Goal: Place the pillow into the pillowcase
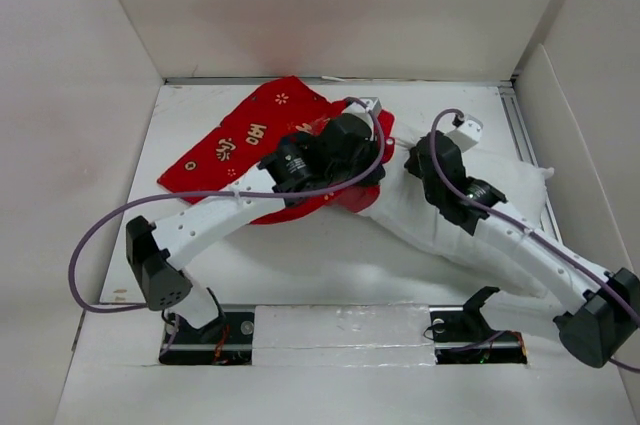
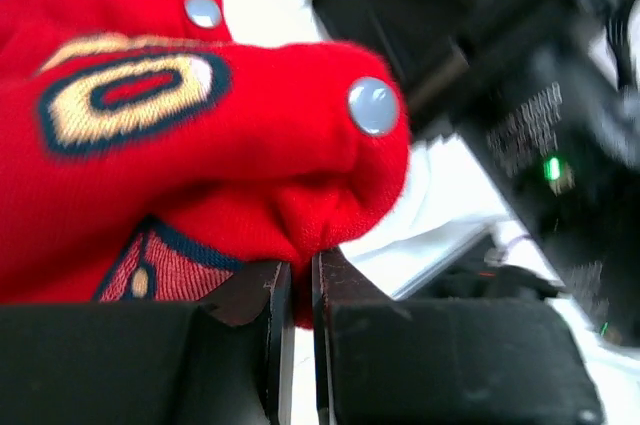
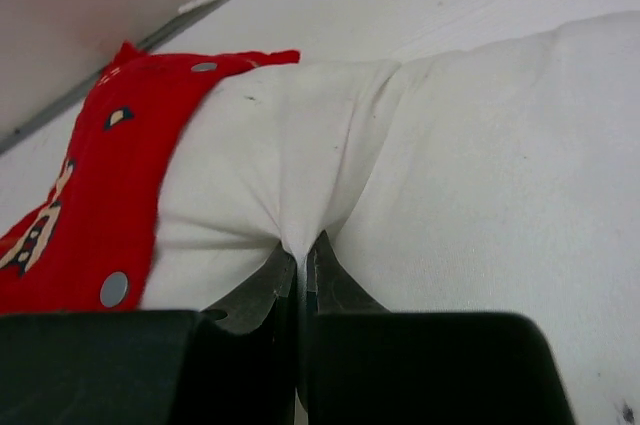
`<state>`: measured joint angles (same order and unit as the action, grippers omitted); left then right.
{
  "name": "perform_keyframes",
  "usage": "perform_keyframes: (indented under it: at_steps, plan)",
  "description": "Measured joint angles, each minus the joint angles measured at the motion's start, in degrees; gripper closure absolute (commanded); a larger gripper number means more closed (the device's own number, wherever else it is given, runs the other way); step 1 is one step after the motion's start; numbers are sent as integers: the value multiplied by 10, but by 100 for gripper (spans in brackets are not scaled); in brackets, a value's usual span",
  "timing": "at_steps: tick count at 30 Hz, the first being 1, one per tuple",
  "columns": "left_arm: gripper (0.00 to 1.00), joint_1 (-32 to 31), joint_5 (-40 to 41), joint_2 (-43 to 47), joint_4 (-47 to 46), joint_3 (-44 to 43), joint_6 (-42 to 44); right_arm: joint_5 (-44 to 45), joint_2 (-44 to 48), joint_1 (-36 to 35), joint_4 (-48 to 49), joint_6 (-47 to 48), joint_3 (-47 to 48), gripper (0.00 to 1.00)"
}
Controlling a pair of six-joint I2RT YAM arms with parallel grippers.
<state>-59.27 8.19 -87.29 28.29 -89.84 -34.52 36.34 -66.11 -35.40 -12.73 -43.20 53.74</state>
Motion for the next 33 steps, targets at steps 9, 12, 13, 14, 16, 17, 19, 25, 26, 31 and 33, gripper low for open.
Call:
perform_keyframes:
  at_steps: [9,12,13,14,16,17,19,25,26,31,33]
  plan:
    - [100,21,-121,-76,-76,-3,-1,136,60,5,-156,-113,64,100]
    - [100,21,-118,-54,-114,92,-6,149,60,11,-179,-129,66,100]
    - [100,20,-116,-43,-118,127,-8,149,58,13,-186,-134,66,100]
    - [100,20,-112,-29,-123,165,-10,149,54,16,-191,-139,66,100]
    - [100,20,-105,-4,-127,229,-14,149,43,21,-201,-150,66,100]
    - [100,20,-103,7,-129,252,-16,148,36,23,-204,-157,66,100]
    - [100,20,-105,20,-150,284,-19,144,20,24,-207,-172,66,100]
    - [100,-7,-117,28,-250,329,-26,134,-13,23,-209,-242,65,100]
    - [100,-11,-121,25,-268,333,-28,134,-14,21,-210,-254,65,100]
    - [100,-23,-134,-7,-330,336,-32,161,-43,-21,-234,-297,77,100]
    - [100,-40,-109,-7,-317,330,-30,174,-84,-34,-257,-320,101,100]
